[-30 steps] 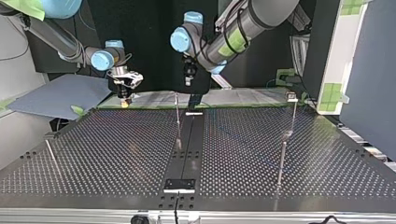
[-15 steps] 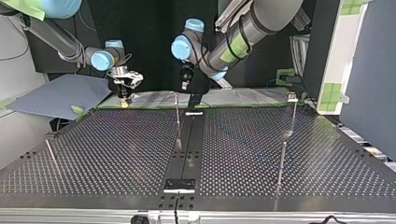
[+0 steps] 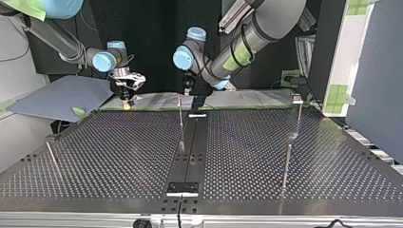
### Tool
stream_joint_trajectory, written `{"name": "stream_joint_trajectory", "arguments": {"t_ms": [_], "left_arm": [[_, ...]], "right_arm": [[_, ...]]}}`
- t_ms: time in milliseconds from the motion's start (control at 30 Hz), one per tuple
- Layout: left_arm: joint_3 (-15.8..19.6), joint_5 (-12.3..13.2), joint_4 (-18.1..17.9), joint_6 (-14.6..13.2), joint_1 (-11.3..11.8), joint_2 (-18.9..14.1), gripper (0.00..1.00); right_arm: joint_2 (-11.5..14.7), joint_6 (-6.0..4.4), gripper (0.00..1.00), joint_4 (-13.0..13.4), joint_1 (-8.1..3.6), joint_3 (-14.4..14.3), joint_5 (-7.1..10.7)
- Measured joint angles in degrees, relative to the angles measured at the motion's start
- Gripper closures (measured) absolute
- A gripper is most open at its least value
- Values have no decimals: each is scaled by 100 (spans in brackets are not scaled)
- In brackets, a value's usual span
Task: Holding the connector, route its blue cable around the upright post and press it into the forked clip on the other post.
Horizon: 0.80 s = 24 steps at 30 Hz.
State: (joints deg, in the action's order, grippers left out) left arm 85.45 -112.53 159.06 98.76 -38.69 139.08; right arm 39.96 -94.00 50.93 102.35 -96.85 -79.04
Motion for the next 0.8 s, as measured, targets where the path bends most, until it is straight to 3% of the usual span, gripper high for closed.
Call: {"name": "stream_joint_trajectory", "arguments": {"t_ms": [800], "left_arm": [[-39, -175, 267, -30, -60, 15, 0]], "right_arm": [[-2, 2, 100, -55, 17, -2, 24]]}}
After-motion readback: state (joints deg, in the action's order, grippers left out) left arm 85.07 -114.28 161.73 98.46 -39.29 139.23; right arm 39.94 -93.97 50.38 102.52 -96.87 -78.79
